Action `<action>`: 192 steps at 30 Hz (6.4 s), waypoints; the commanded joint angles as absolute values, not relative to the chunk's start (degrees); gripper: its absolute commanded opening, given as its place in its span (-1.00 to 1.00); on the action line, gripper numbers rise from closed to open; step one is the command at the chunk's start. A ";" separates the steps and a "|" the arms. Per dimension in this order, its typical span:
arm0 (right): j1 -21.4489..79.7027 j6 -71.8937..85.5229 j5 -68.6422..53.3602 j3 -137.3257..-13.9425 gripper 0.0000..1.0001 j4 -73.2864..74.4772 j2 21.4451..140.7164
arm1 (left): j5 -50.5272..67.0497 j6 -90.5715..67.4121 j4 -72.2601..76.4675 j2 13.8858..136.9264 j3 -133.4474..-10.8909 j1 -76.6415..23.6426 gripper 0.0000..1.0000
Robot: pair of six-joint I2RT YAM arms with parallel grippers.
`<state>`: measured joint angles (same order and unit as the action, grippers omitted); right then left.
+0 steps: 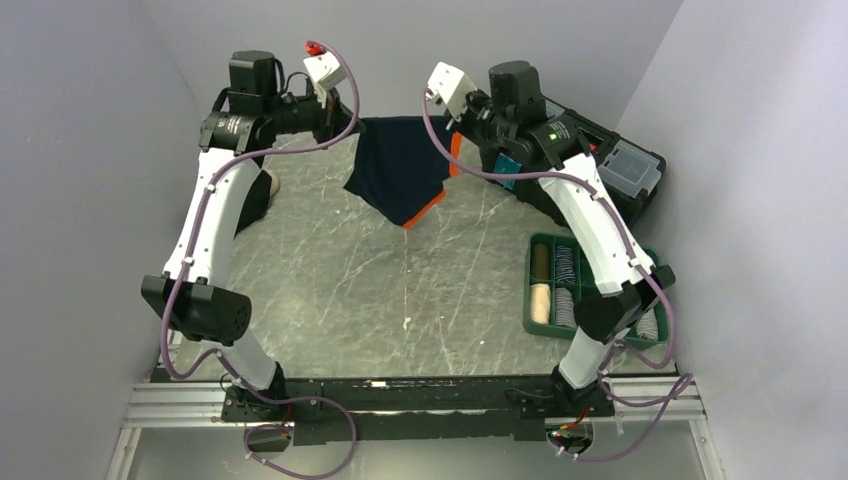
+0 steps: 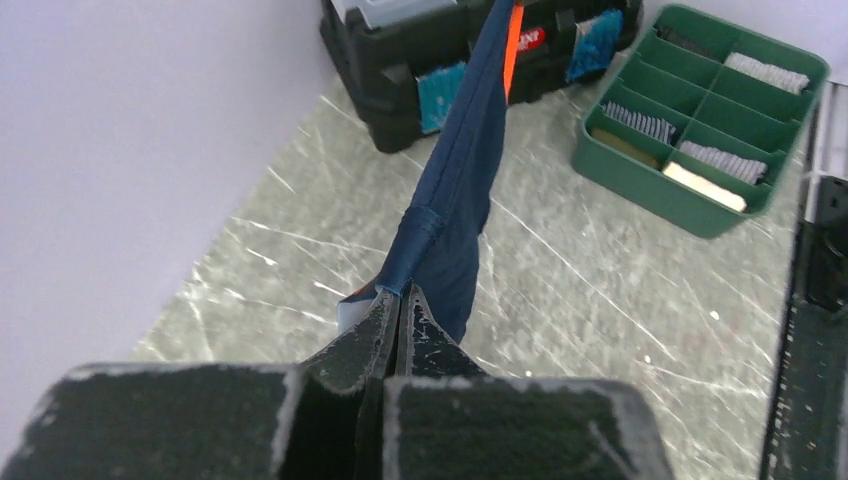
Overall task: Roll the underwear
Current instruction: Flatten out the underwear at the center of the board, then fold the underwear at the center of the board.
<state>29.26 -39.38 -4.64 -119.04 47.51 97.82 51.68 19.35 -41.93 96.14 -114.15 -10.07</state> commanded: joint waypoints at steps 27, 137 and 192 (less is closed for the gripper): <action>32.87 -32.15 -21.11 -57.97 0.28 40.38 62.91 | 35.01 29.12 -34.03 67.88 -50.70 -26.81 0.50; 16.74 -11.88 -48.29 -113.80 0.33 34.23 129.58 | 58.91 16.35 -39.42 112.29 -80.22 -18.23 0.51; 54.23 -26.90 -41.10 -73.65 0.21 31.30 114.27 | 51.44 -2.87 -30.48 130.83 -95.86 -10.46 0.47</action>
<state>52.34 -24.51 -41.93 -74.24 30.04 113.60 56.03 -3.70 -28.99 130.13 -94.32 -10.09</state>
